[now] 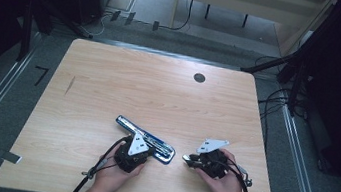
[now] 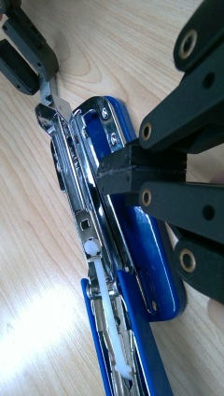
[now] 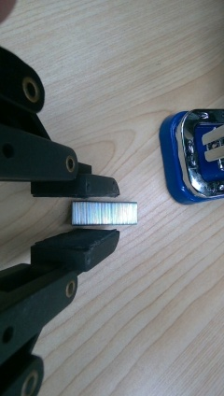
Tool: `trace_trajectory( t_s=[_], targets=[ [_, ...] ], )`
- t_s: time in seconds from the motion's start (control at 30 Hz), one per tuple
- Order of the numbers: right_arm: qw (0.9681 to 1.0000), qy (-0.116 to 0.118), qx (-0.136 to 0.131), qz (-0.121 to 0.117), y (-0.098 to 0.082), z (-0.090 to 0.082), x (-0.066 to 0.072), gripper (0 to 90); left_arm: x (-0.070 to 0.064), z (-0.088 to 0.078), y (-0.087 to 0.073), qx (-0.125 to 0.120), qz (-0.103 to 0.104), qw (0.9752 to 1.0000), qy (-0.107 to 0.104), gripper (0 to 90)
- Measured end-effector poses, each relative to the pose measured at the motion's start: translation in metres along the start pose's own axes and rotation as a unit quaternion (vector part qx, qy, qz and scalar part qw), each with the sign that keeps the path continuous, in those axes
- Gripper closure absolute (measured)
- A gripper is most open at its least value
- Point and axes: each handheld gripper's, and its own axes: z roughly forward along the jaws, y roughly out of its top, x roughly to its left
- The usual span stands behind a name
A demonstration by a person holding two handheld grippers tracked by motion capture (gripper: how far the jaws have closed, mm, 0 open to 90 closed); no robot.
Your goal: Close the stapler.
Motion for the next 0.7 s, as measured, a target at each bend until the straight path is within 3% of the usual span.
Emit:
trace_trajectory(
  t_s=[0.17, 0.7],
  targets=[
    [1.0, -0.004, -0.002, -0.002, -0.0007, 0.0, -0.0004, 79.1, 0.0, 0.0, 0.0, 0.0, 0.001, 1.0, 0.0, 90.0],
    [1.0, 0.0, -0.004, -0.008, 0.0043, -0.0034, 0.0039, 80.0, 0.0002, 0.0, 0.0, 0.0, -0.001, 1.0, -0.001, 90.0]
  ],
)
